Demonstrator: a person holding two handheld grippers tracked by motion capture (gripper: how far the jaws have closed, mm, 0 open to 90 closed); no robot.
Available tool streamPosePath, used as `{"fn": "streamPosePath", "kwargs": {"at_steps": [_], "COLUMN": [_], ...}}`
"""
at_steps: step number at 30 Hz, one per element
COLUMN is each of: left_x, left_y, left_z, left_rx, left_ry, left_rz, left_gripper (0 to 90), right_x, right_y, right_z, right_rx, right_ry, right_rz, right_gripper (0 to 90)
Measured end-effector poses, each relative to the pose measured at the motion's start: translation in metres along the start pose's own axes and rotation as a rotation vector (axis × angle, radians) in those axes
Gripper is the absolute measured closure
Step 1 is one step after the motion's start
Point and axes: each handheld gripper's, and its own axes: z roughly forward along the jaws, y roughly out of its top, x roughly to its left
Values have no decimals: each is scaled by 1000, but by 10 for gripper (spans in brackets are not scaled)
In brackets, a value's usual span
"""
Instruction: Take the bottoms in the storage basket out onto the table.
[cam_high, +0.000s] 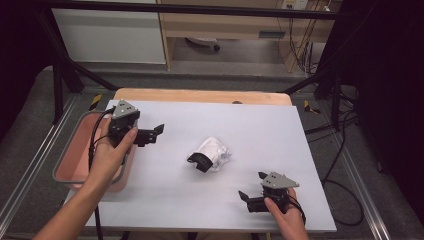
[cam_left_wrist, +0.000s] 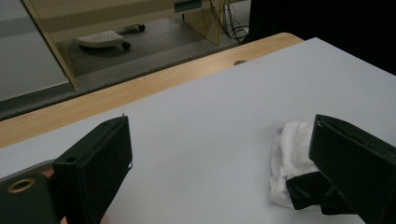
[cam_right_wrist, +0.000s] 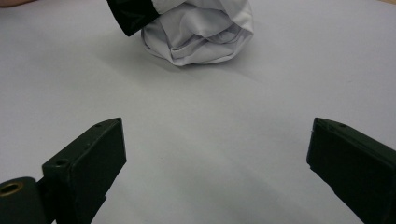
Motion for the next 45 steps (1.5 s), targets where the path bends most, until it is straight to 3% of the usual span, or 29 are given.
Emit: {"fn": "streamPosePath", "kwargs": {"at_steps": [18, 45], "left_x": [35, 61], "left_y": [-14, -37], "left_z": [-26, -51], "left_rx": [-27, -49], "left_ry": [57, 94], "left_rz": [-46, -90], "left_gripper": [61, 60], "right_x": [0, 0], "right_y": [0, 0], "right_z": [1, 1], "right_rx": [3, 1], "right_ry": [-1, 2], "right_rz": [0, 7], "right_gripper": [49, 48]}}
